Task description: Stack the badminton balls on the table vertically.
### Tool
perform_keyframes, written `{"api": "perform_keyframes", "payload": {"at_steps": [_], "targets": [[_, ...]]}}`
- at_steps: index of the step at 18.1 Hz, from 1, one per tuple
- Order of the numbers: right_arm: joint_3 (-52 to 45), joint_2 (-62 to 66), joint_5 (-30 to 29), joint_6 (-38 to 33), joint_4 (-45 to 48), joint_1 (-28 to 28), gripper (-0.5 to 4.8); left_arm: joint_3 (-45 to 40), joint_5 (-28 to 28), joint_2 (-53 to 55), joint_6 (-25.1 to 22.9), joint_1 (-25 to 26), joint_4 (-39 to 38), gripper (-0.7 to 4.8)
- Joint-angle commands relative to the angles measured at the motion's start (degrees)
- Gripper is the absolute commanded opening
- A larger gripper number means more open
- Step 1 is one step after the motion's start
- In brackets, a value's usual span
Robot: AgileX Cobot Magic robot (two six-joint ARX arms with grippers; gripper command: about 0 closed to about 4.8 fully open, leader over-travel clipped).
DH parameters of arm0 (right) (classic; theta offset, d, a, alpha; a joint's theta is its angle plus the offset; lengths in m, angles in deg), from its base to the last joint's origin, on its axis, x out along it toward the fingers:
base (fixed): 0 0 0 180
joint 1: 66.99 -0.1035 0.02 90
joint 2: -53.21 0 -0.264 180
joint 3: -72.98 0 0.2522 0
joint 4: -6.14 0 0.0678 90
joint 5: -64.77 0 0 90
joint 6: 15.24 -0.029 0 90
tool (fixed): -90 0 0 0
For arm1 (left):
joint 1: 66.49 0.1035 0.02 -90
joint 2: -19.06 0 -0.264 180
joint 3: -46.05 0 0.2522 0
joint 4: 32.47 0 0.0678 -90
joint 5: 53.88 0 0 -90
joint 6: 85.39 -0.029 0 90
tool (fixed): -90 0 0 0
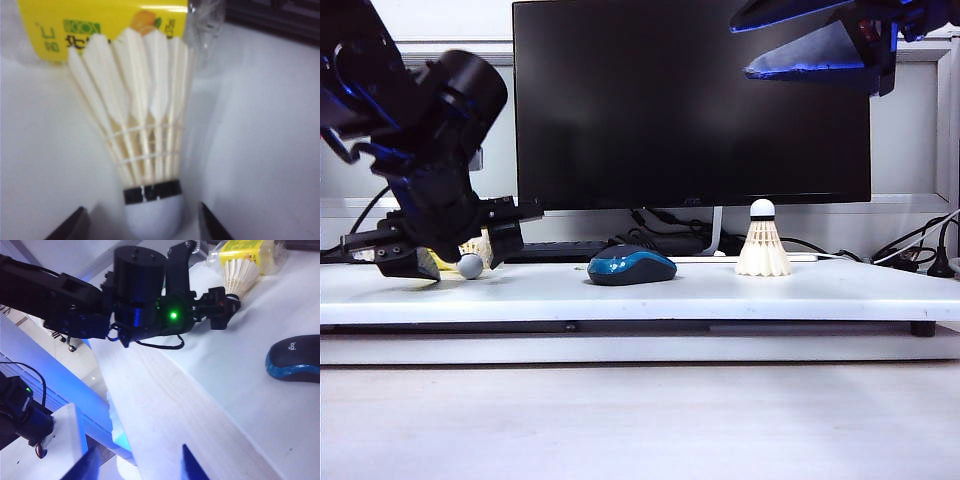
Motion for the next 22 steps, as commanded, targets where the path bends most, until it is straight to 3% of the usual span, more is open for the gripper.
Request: {"api": "perform_keyframes", "payload": {"at_steps": [1,5,8,11,13,19,22], "targets": [[0.17,-0.22,-0.39,0.24,0.57,-0.04,2.10,0.22,-0.24,1.09,0.20,-0.07,0.66,2.63],[0.20,-0.22,-0.37,0.24,0.57,-0.04,2.10,0.20,-0.24,1.44,0.15,-0.07,0.50,1.77],[0.20,-0.22,-0.37,0.24,0.57,-0.04,2.10,0.20,-0.98,1.42,0.09,-0.07,0.46,1.72],[0.17,-0.22,-0.31,-1.31,0.57,-0.04,2.10,0.20,-7.19,1.38,1.79,-0.28,-1.62,1.65],[0.20,-0.22,-0.31,-1.51,0.55,-0.04,2.10,0.20,-7.72,1.18,7.85,-1.70,-5.53,1.12],[0.17,-0.22,-0.17,-2.86,-3.21,-0.04,2.10,0.24,7.76,1.09,29.35,-10.84,-10.99,1.30],[0.07,-0.22,-0.20,-2.99,-5.64,-0.07,2.10,0.37,11.32,1.09,39.17,-12.98,-10.86,1.61]]}}
